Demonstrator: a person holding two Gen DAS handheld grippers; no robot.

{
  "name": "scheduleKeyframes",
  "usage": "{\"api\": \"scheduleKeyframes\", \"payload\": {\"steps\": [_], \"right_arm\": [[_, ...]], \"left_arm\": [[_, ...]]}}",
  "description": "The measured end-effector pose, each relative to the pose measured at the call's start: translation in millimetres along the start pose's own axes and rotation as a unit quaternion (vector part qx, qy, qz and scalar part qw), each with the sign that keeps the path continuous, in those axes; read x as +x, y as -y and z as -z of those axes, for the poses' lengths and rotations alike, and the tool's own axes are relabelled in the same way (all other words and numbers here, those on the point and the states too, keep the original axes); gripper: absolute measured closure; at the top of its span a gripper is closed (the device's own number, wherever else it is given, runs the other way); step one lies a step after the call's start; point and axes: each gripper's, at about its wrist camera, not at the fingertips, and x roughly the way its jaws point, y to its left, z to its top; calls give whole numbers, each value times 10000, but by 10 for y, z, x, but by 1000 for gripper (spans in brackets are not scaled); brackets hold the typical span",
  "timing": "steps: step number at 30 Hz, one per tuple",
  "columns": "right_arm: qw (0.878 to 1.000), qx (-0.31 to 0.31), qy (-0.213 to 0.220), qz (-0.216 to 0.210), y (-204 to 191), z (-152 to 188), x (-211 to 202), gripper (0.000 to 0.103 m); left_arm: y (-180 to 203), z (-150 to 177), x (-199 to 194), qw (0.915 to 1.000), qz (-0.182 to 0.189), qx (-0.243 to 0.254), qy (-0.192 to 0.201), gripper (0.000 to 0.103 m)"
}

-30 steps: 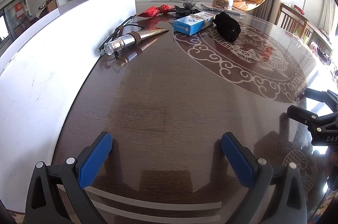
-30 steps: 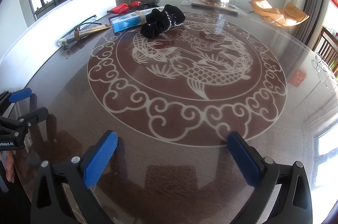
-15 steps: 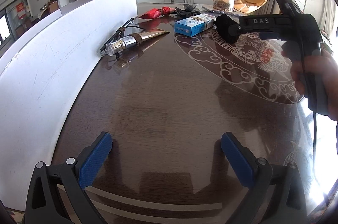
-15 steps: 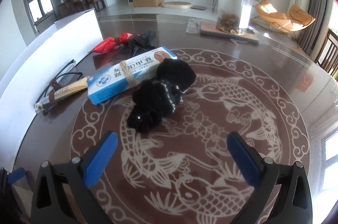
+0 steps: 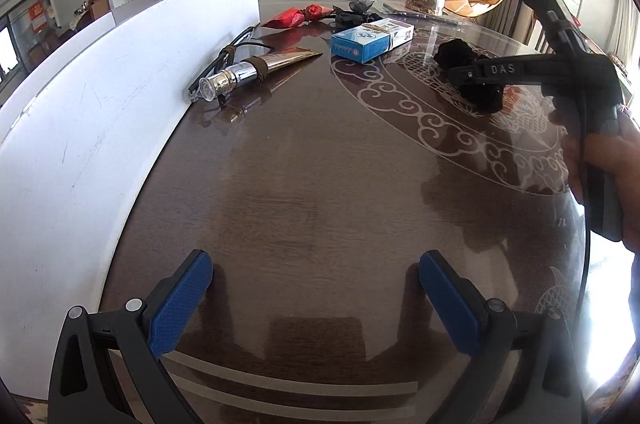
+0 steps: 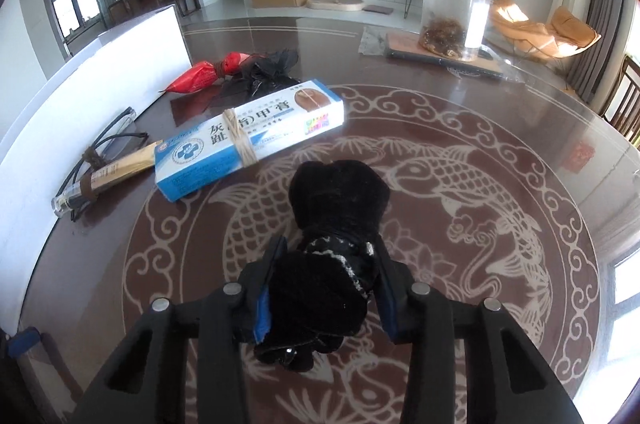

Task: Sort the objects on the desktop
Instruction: 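Close the right gripper on the white-trimmed black scrunchie, then close the left gripper on the gold cosmetic tube while the right gripper holds the scrunchie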

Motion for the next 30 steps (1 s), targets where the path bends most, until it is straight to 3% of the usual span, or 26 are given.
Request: {"api": "scheduleKeyframes", "payload": {"steps": [6,9,12,18,20,24,26,28,29,30], "right_arm": [[9993,139,41,-354,181,609,-472,60],[9988,152,211,-419,223,747,-551,60],[9984,155,270,-466,243,774,-570,59],[9974,258,285,-603,289,762,-575,59],[9973,267,285,-617,295,760,-571,59],[9974,239,279,-614,279,754,-568,57],[9974,243,281,-622,278,754,-567,57],[9973,253,280,-633,279,754,-568,57],[9973,254,281,-633,278,753,-565,57],[9973,254,283,-633,278,752,-565,57]], "left_arm": [[91,-787,137,9963,-370,655,415,0],[121,-1229,350,9936,-639,812,458,0],[129,-1471,611,9942,-627,821,314,0],[30,-1617,902,9953,-820,469,230,0],[-27,-1625,1037,9961,-830,312,24,0],[-226,-1532,1138,9988,-167,-415,-183,0],[-160,-1461,1091,9996,-117,-209,-144,1],[-95,-1344,965,9999,-12,-88,127,31],[-72,-1287,906,9997,2,-42,238,64],[-57,-1230,858,9996,98,-40,249,75]]}}
